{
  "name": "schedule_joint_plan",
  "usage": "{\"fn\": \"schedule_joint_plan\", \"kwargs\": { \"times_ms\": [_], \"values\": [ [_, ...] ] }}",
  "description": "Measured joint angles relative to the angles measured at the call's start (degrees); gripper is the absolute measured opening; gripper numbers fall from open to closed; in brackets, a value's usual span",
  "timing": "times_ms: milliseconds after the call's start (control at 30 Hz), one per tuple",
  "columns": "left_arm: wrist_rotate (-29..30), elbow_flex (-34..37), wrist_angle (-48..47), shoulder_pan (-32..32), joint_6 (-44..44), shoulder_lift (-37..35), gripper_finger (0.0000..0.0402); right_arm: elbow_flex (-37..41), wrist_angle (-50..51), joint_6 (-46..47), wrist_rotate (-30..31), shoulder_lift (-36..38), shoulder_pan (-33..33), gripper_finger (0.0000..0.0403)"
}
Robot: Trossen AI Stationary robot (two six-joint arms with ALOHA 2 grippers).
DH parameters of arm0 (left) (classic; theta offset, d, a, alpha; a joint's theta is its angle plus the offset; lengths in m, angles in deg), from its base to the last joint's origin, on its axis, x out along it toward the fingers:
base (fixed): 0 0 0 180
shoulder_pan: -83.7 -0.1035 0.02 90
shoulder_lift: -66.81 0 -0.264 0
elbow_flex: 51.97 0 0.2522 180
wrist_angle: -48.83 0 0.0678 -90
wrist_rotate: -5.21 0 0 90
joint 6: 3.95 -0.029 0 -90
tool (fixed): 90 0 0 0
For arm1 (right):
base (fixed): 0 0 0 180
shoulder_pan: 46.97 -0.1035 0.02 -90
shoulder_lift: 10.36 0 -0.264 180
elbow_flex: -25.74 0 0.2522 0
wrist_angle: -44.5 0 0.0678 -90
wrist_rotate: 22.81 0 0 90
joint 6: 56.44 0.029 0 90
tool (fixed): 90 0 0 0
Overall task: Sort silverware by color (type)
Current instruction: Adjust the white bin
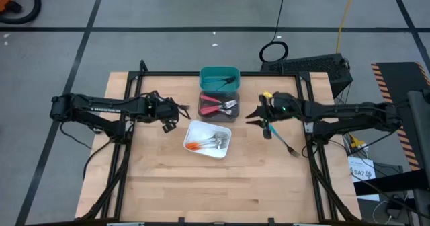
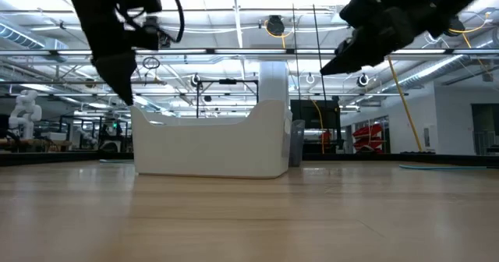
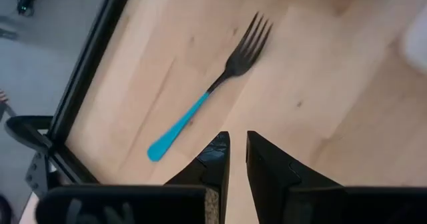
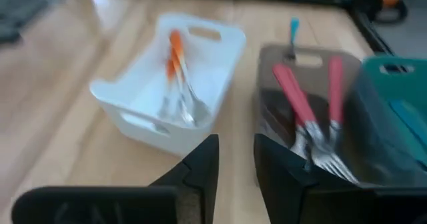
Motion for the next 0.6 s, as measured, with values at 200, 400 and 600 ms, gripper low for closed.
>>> {"fn": "schedule_joint_plan", "kwargs": {
  "times_ms": [200,400,600],
  "values": [
    [-4.99,5.57,6.18,-8.47,-7.57,-0.06,0.0053,8.31,-20.89,7.35,1.51,-2.2,-6.23,0.0089],
    [-8.88,7.19,11.88,-15.79,-12.35,-0.06,0.0053,4.96,-22.25,8.06,10.62,-9.95,-10.37,0.0089],
    [-10.19,7.19,13.95,-20.57,-14.64,0.13,0.0053,-1.76,-22.08,9.49,10.91,-20.63,-10.76,0.0089]
  ]
}}
